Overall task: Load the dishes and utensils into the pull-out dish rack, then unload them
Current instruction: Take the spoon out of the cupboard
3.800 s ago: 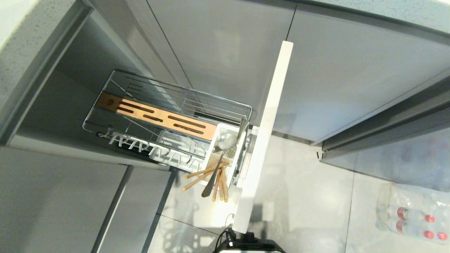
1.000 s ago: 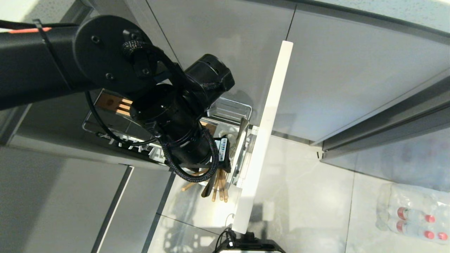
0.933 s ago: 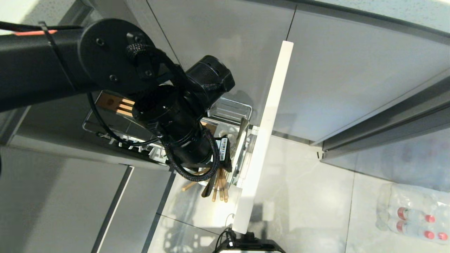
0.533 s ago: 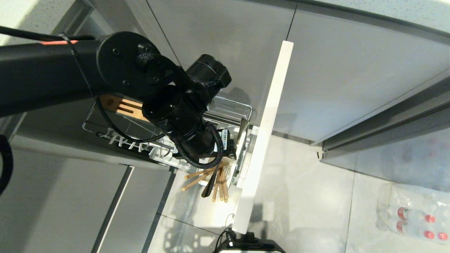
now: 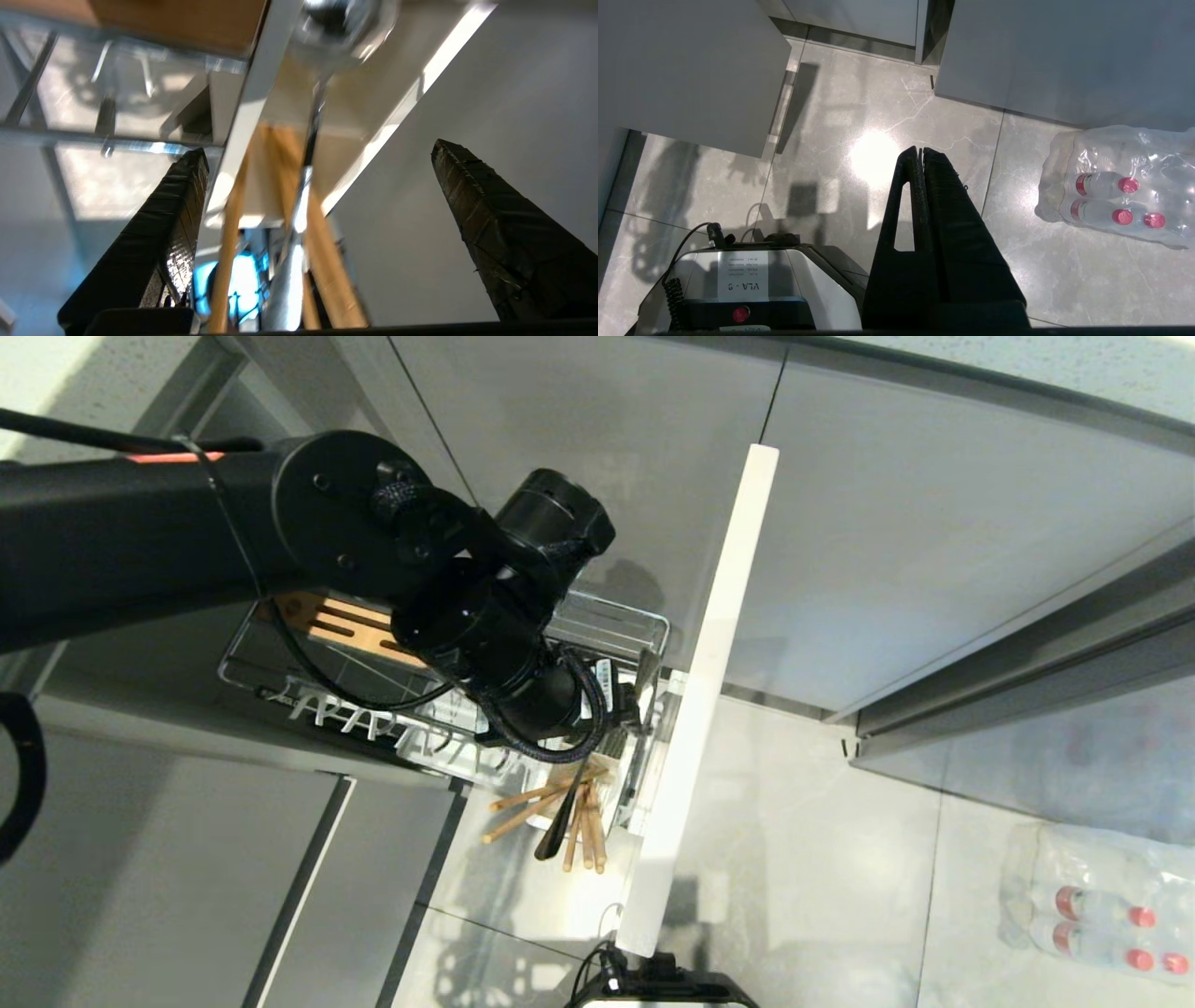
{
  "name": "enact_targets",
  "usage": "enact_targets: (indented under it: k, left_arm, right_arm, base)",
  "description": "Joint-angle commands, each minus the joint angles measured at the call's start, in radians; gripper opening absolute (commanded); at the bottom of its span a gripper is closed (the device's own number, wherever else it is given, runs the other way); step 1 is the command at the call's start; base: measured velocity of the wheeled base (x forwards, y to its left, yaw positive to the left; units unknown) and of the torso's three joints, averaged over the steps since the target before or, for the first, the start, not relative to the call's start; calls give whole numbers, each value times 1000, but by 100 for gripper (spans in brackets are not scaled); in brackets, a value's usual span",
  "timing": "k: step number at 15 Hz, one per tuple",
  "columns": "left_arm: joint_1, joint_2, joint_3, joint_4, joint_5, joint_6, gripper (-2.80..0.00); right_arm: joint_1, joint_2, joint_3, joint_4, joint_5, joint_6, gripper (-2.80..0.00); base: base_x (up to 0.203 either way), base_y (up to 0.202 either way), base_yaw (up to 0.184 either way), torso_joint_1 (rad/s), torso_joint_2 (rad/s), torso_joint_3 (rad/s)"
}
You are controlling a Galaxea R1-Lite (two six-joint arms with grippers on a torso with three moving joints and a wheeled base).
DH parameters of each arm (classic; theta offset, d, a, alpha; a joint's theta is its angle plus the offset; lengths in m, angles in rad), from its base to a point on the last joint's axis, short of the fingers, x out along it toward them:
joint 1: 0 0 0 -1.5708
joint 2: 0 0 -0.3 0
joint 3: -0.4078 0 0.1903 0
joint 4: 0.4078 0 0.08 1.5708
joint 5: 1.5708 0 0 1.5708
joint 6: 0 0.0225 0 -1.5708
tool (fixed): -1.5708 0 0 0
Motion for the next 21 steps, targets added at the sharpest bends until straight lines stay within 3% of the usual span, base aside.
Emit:
enact_targets:
  k: [1,7,15,21]
  left_arm:
    - [-1,-2,-1,5,1,-6,0]
    - [0,-8,-2,14,-1,-3,0]
    - [-7,-14,-1,-21,-149,-125,0]
    - [-2,40,1,4,-162,-162,0]
  right_arm:
    - [-1,2,0,0,0,0,-280]
    - [-1,2,0,0,0,0,-280]
    - [-1,2,0,0,0,0,-280]
    - [-1,0,0,0,0,0,-280]
  base:
    - [0,0,0,0,0,0]
    - [0,0,0,0,0,0]
    - [0,0,0,0,0,0]
    - [0,0,0,0,0,0]
